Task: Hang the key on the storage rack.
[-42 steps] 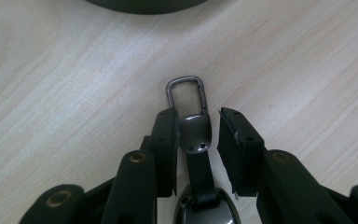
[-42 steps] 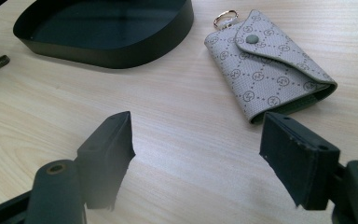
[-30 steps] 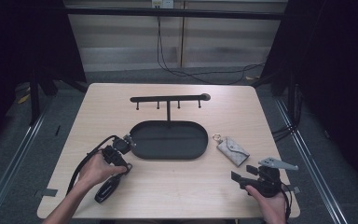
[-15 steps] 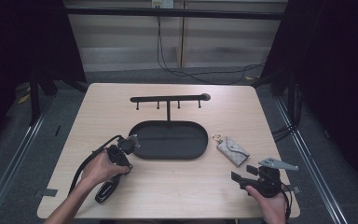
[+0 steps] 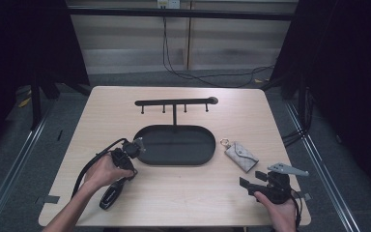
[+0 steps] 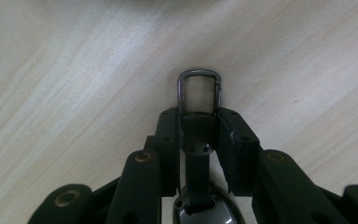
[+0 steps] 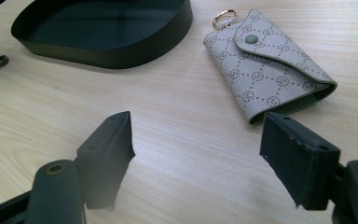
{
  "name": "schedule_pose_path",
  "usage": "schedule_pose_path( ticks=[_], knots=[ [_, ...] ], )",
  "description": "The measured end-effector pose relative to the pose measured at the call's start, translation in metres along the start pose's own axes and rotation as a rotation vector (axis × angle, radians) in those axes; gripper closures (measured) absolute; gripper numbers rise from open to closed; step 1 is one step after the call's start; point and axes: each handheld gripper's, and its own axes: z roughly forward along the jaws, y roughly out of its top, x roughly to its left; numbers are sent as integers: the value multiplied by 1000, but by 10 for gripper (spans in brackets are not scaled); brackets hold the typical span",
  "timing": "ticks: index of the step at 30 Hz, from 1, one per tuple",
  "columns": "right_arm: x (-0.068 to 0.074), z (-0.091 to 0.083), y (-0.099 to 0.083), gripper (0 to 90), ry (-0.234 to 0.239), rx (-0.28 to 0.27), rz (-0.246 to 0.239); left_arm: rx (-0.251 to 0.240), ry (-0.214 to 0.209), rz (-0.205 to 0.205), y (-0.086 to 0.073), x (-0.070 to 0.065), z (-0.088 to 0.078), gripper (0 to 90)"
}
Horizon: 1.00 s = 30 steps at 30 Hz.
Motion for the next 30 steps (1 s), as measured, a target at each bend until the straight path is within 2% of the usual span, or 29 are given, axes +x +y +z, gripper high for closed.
schedule_pose_path(
  ticks=[1,5,13,18,19,24,30],
  knots=[
    [0,0,0,253,0,0,3,-5,-4,7,0,1,-1,708],
    [-1,2,1,253,2,3,8,-35,-42,-18,-3,4,-10,708],
    [0,1,0,253,-1,0,6,-101,-58,-14,-13,10,-29,708],
    [0,1,0,253,-1,1,3,-121,-41,-22,-17,10,-46,709],
    [0,0,0,253,0,0,3,-142,-48,-22,-19,11,-53,709],
    [0,-1,0,253,0,-1,5,-173,-48,-17,-23,13,-67,709],
    [-1,1,1,253,-2,4,14,-188,-49,-12,-27,15,-80,709]
  ],
)
